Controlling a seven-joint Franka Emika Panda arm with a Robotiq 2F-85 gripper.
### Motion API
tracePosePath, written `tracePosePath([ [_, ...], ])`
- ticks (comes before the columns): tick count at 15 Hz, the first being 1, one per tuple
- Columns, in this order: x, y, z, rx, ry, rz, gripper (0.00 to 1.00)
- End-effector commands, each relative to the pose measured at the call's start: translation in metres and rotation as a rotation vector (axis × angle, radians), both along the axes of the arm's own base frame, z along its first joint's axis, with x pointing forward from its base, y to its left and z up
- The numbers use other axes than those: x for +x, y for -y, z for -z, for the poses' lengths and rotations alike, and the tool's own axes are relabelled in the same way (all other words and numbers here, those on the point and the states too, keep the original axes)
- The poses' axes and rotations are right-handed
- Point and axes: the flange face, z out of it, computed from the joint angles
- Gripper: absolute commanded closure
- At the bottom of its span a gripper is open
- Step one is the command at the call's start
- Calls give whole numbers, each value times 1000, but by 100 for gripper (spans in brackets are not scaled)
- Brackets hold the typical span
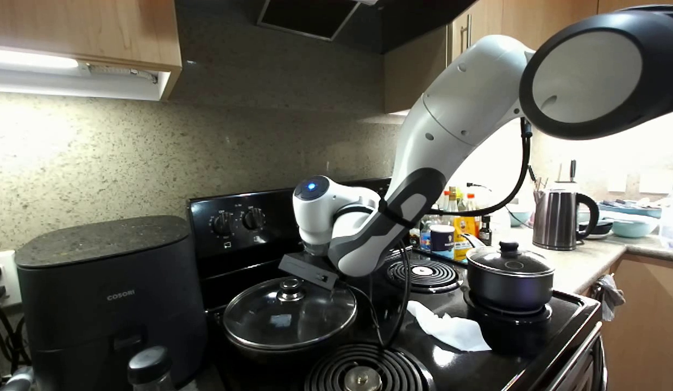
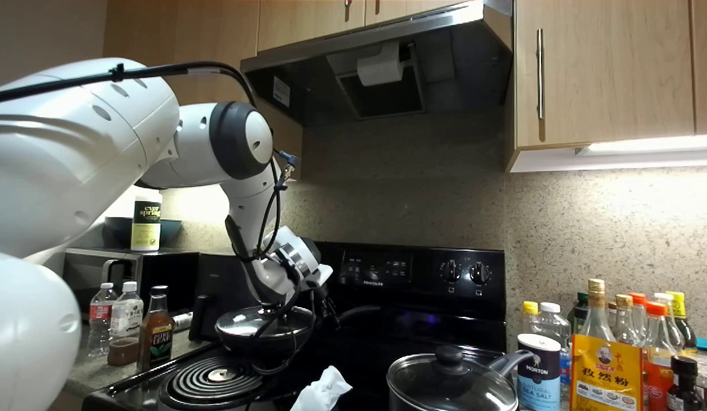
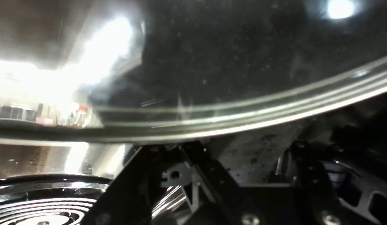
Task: Move the pan on the left to the back left plate on the stove
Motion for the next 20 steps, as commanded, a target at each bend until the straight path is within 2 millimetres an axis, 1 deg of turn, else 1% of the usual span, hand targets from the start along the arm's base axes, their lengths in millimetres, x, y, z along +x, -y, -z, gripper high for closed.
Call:
tracePosePath([
  [1,11,-7,1,-27,67,42,90],
  [2,15,-9,1,-40,104,58,97],
  [4,24,-15,1,-77,188,88,100],
  [6,32,-18,-5,-93,241,134,100],
  [7,34,-19,-6,-105,257,162,98],
  [9,35,-22,-10,-132,271,195,99],
  [13,29,-26,-9,-265,204,166,99],
  [16,29,-26,-4,-273,183,171,99],
  [19,31,-25,7,-271,174,159,99],
  [20,31,-25,7,-265,167,160,69],
])
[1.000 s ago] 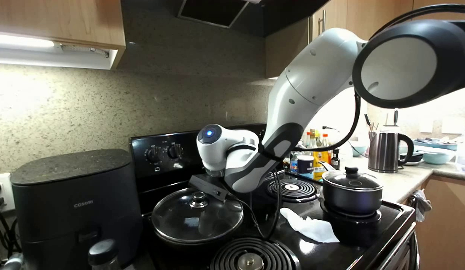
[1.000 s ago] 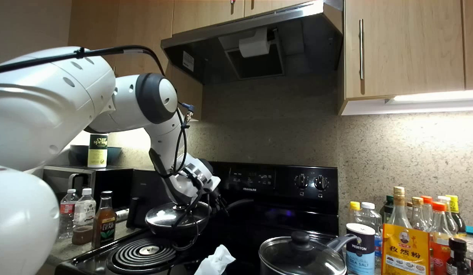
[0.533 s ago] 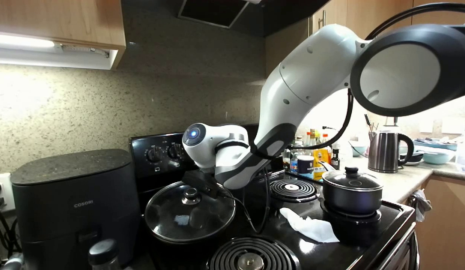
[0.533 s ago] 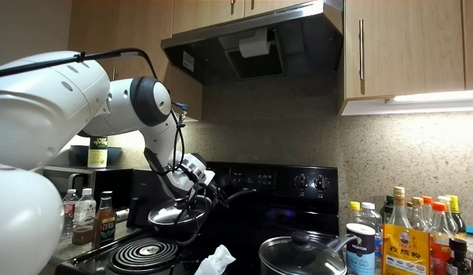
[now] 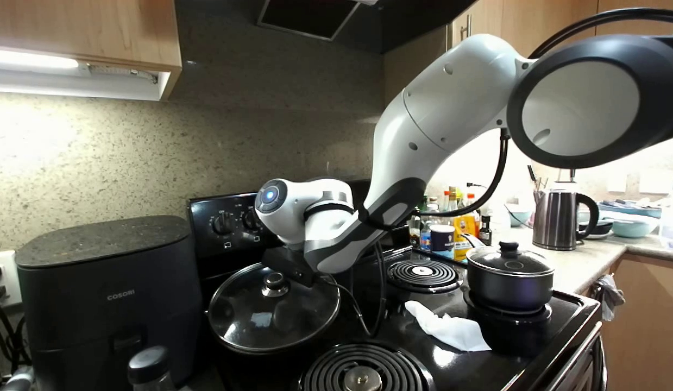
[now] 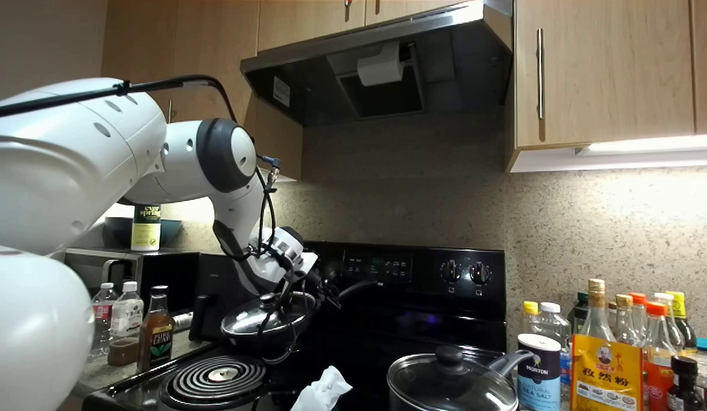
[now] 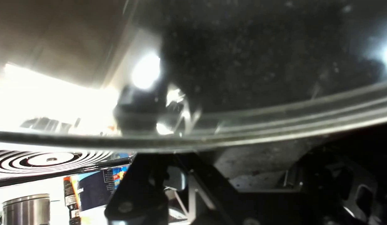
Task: Move the pan on the left to the back left plate on the stove
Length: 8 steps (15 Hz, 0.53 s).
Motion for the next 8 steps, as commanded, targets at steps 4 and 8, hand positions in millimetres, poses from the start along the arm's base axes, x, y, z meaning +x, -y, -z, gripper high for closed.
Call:
tracePosePath([
  [4,13,17,35,-39,8,38,50],
  [8,21,30,40,-61,9,59,24],
])
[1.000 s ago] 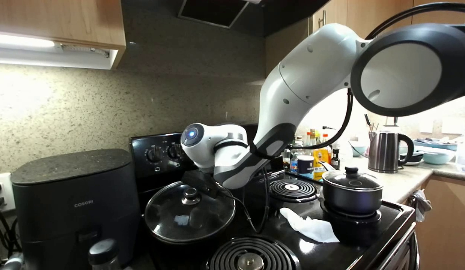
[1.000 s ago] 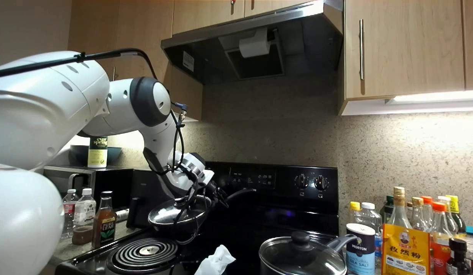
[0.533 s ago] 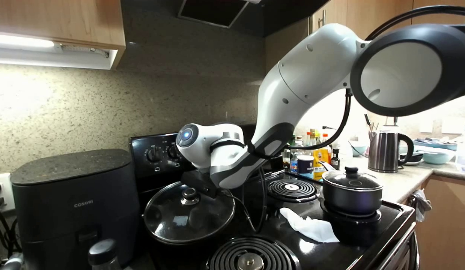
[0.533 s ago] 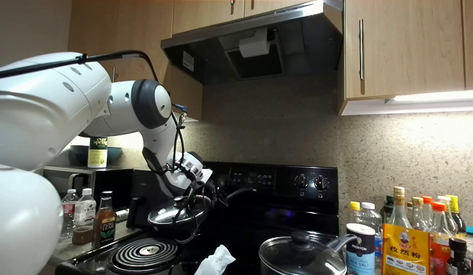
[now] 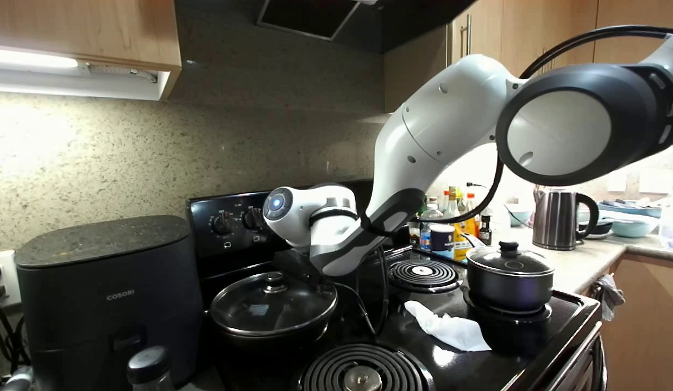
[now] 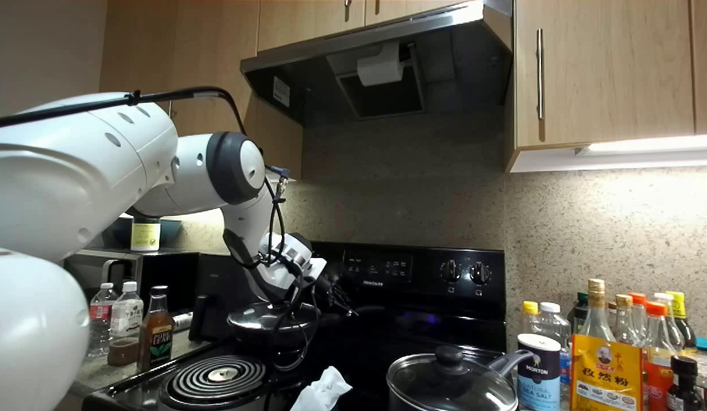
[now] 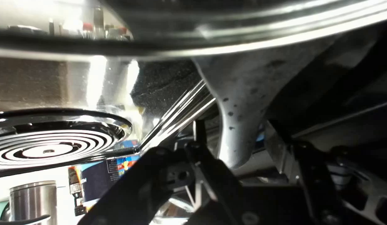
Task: Move the pan on the left to the back left plate on the stove
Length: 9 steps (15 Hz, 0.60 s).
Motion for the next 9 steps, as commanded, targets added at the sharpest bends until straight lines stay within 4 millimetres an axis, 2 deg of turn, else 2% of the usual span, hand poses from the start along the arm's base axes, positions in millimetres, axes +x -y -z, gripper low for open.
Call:
tracePosePath([
  [1,8,7,24,-36,12,27,18],
  [4,8,4,13,-31,12,20,2],
  [9,-4,-18,-26,30,34,-12,0],
])
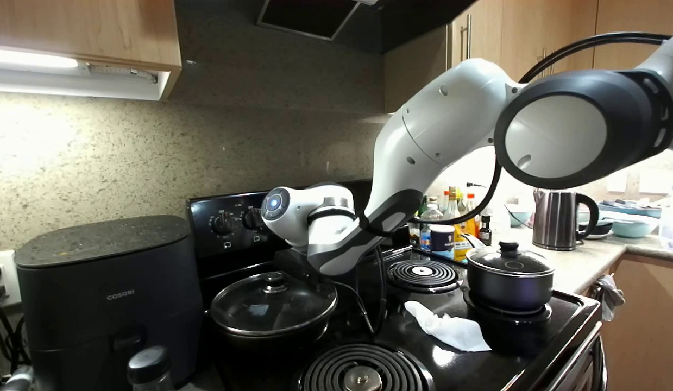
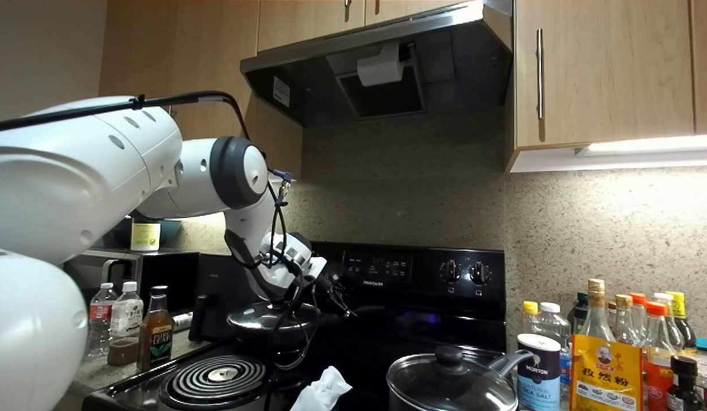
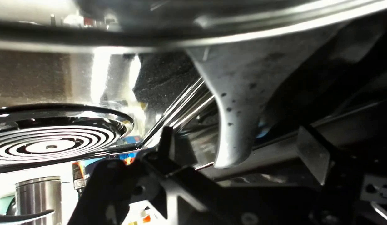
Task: Move the pan on the left to the back left plate on the stove
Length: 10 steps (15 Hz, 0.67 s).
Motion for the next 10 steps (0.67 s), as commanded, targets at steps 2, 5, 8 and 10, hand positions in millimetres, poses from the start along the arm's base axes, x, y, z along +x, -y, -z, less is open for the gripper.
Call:
tracePosePath([
  [2,-11,-27,-34,65,55,-39,0],
  [5,-16,-36,-59,101,81,-55,0],
  [8,-27,-38,-79,138,94,-62,0],
  [10,-34,-42,-100,173,114,-77,0],
])
